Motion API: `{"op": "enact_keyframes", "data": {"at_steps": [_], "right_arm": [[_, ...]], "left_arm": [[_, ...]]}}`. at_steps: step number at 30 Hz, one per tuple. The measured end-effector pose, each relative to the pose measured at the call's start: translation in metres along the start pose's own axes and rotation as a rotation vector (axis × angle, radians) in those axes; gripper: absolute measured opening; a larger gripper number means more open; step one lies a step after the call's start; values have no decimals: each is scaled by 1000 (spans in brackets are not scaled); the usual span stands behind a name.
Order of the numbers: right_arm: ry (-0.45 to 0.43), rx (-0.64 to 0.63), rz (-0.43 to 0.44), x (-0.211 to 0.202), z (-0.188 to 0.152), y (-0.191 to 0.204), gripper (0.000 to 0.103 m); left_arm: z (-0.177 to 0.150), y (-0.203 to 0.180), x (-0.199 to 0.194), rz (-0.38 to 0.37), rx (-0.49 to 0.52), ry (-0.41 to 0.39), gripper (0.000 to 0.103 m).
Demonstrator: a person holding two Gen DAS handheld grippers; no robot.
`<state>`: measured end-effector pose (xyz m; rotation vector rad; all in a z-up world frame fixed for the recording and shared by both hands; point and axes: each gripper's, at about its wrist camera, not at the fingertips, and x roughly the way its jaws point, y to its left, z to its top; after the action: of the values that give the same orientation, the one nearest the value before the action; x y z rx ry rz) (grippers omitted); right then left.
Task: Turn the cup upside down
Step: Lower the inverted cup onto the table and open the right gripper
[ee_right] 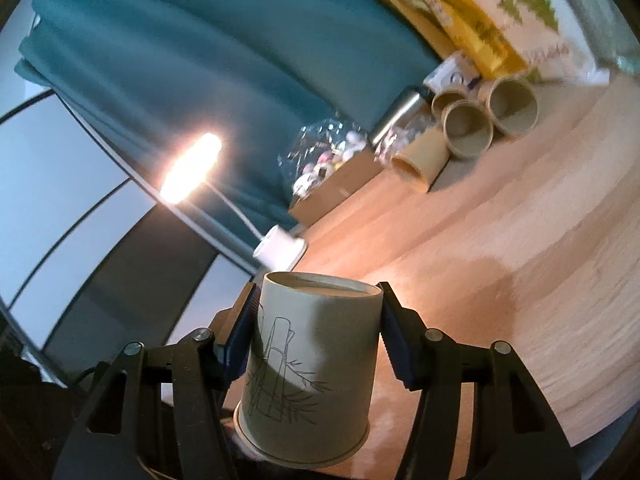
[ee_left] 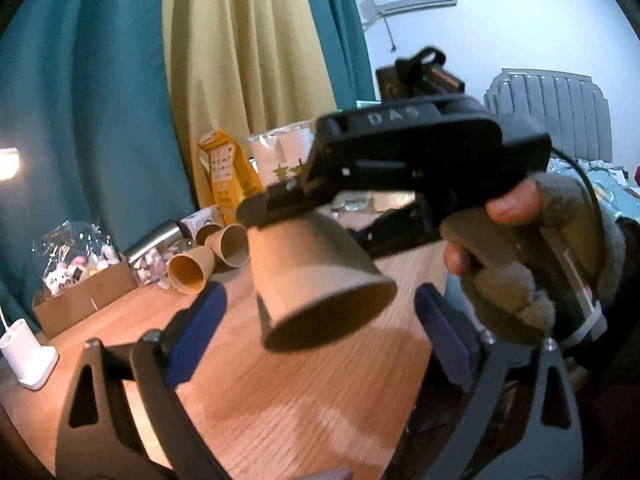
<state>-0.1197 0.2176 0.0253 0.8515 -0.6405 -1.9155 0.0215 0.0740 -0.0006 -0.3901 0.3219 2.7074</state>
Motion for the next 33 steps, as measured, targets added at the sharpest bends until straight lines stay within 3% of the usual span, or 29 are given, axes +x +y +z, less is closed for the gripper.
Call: {"op": "enact_keyframes", "data": {"at_steps": [8,15,18,23,33], "right_arm": [[-169,-215,-252,2,12,24,61],[-256,-270,-417,5,2,9,61],[-253,-345,-519,15,-5,6,61],[-212,-451,-604,37,-20,9,61],[-153,-458,-635,49,-32,1,61]], "left_arm": [[-1,18,6,35,-56,29,96],[-1,61,-1,68,-242,34,96],[-3,78,-2,113,-304,31,96],[-11,95,3,200,-374,67,96],[-20,105,7,241,-421,111,96]]}}
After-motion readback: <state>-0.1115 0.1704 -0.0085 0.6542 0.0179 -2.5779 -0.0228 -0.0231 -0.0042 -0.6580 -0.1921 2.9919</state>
